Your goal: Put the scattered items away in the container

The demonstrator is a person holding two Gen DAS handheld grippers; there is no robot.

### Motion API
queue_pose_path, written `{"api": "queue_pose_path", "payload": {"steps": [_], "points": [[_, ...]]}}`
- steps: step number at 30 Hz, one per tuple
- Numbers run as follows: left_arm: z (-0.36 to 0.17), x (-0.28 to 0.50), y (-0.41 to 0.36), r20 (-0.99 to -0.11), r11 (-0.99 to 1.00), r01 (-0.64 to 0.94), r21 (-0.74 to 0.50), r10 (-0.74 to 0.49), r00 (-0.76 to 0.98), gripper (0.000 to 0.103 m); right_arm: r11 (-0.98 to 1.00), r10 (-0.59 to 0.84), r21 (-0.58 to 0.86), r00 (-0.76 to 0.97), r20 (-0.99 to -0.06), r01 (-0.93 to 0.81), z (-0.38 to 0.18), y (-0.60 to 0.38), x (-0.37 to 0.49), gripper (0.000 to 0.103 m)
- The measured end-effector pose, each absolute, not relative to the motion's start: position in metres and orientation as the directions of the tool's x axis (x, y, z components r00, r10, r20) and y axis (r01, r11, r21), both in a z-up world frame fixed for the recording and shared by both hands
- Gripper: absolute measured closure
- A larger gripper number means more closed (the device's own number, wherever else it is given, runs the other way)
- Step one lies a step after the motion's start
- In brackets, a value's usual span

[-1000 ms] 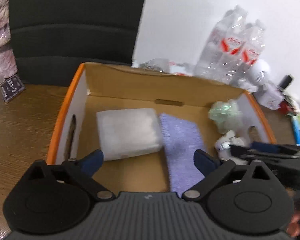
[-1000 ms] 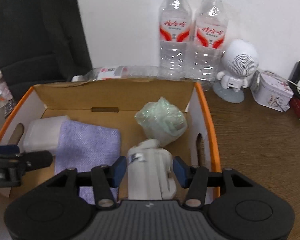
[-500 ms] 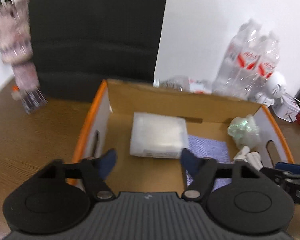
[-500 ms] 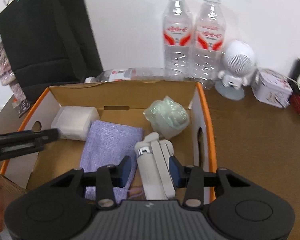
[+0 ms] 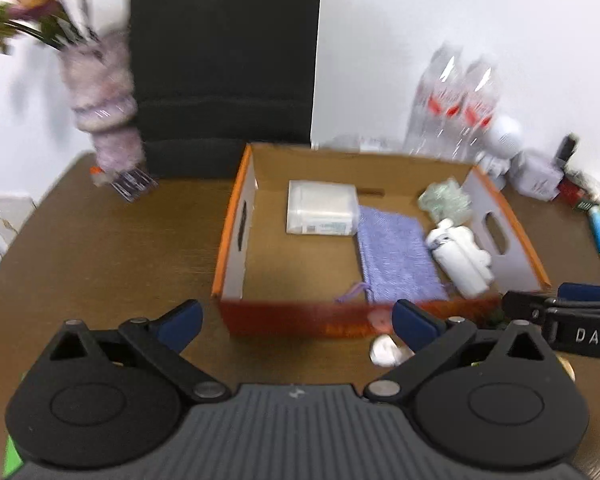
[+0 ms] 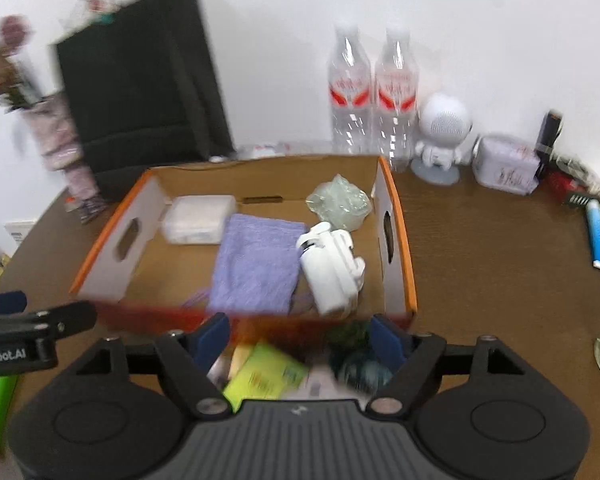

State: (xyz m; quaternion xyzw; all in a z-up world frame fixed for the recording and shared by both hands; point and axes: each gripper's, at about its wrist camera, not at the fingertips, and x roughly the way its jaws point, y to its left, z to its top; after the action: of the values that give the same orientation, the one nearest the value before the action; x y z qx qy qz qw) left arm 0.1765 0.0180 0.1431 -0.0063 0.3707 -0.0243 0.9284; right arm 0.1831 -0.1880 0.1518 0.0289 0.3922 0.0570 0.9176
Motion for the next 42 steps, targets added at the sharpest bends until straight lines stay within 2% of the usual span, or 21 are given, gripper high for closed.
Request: {"api": "queue_pose_path", "payload": {"steps": [3, 6, 11, 14, 16, 18, 21, 42], "points": [[0.128, 0.096, 0.019, -0.568, 0.993, 0.108, -0.045, -0.114, 0.815, 0.000, 0.988, 0.152, 0.061, 0.778, -0.610, -0.145, 0.140, -0.180, 0.104, 0.010], [0.098, 0.031, 0.020, -0.481, 0.985, 0.163, -0.059, -0.171, 0.860, 0.000, 0.984, 0.172, 0.058, 0.808, -0.563, -0.170, 0.111, -0.177, 0.040, 0.010], [0.054, -0.004, 0.021, -0.528, 0.993, 0.117, -0.031, -0.116, 0.842, 0.000, 0.992, 0.108, 0.015, 0.782, -0.614, -0.125, 0.057, -0.181, -0.002, 0.010], [0.039, -0.004, 0.024, -0.565, 0.993, 0.107, -0.046, -0.114, 0.817, 0.000, 0.992, 0.122, 0.052, 0.764, -0.633, -0.115, 0.045, -0.186, -0.001, 0.010], [0.032, -0.002, 0.026, -0.594, 0.992, 0.111, -0.065, -0.128, 0.794, 0.000, 0.986, 0.162, 0.080, 0.749, -0.642, -0.145, 0.041, -0.185, 0.003, 0.009], [0.029, 0.000, 0.022, -0.609, 0.993, 0.111, -0.047, -0.117, 0.784, 0.000, 0.986, 0.156, 0.059, 0.748, -0.645, -0.155, 0.038, -0.181, 0.004, 0.000], [0.024, 0.000, 0.020, -0.622, 0.993, 0.108, -0.042, -0.111, 0.775, 0.000, 0.990, 0.117, 0.014, 0.754, -0.647, -0.141, 0.034, -0.176, 0.001, 0.000], [0.019, 0.002, 0.007, -0.647, 0.994, 0.105, 0.008, -0.075, 0.759, 0.000, 0.995, 0.088, 0.018, 0.758, -0.646, -0.100, 0.032, -0.183, 0.004, 0.000]]}}
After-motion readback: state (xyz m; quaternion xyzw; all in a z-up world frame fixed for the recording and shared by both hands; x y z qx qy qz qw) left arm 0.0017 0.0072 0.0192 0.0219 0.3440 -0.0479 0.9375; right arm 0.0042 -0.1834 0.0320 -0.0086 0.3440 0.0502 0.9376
